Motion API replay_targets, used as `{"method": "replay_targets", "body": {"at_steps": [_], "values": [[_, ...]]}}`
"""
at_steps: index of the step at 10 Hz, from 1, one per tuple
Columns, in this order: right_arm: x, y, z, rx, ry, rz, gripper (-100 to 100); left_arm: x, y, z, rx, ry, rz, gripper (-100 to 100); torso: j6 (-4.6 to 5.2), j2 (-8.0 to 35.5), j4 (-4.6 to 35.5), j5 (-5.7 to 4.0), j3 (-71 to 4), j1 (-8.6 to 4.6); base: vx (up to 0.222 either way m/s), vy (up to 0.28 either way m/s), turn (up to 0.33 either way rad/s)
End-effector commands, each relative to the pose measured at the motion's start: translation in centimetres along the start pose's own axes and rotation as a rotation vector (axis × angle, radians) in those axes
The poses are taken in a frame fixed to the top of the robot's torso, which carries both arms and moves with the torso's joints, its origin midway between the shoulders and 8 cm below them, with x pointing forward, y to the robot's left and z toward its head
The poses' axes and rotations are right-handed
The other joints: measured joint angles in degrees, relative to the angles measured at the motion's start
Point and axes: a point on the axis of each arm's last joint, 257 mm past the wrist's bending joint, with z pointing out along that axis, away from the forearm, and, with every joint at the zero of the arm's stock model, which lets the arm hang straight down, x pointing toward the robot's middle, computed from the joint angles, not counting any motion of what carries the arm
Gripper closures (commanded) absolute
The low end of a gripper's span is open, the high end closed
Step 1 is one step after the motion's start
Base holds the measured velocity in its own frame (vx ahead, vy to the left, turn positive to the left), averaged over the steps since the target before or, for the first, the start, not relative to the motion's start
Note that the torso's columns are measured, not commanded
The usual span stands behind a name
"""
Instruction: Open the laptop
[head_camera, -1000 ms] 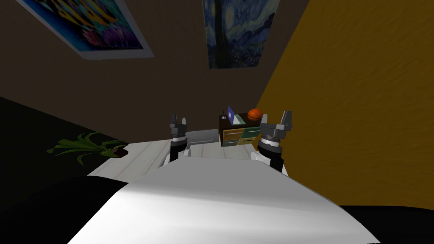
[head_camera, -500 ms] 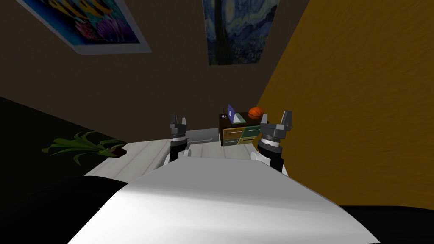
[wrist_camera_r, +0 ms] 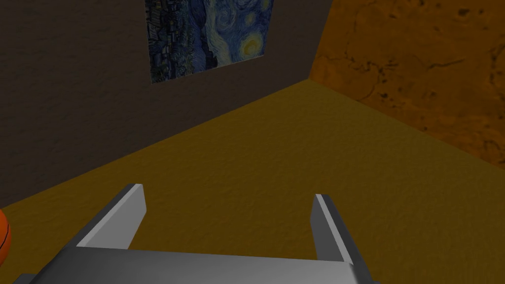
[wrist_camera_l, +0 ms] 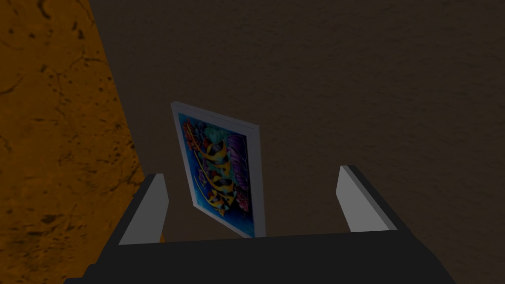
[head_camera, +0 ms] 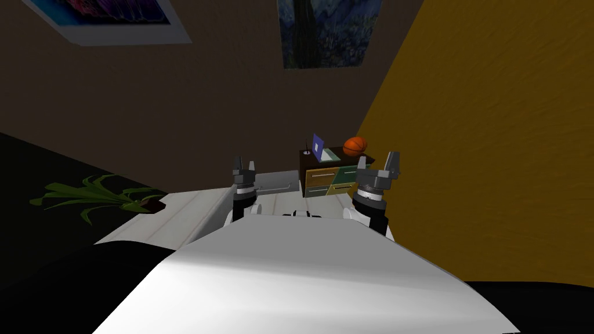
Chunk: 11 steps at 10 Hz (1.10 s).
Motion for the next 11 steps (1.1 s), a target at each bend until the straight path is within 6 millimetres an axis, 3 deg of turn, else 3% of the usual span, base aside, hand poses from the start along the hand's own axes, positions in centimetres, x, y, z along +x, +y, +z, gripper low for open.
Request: {"method": "replay_targets", "body": {"at_steps": [1,11], "values": [[1.1,-0.6,0.0,0.019,0.084,-0.044,-100,0.0,0.0,0.0,-0.001,0.000,0.000,0,0.00,1.9,1.9,0.01,-4.0,0.01,0.019,0.016,-0.016],[5.0,-5.7,-0.8,0.083,0.446,-0.450,-100,0.0,0.0,0.0,-0.001,0.000,0.000,0,0.00,2.6,2.7,0.00,-5.4,0.01,0.059,0.047,-0.037]]}}
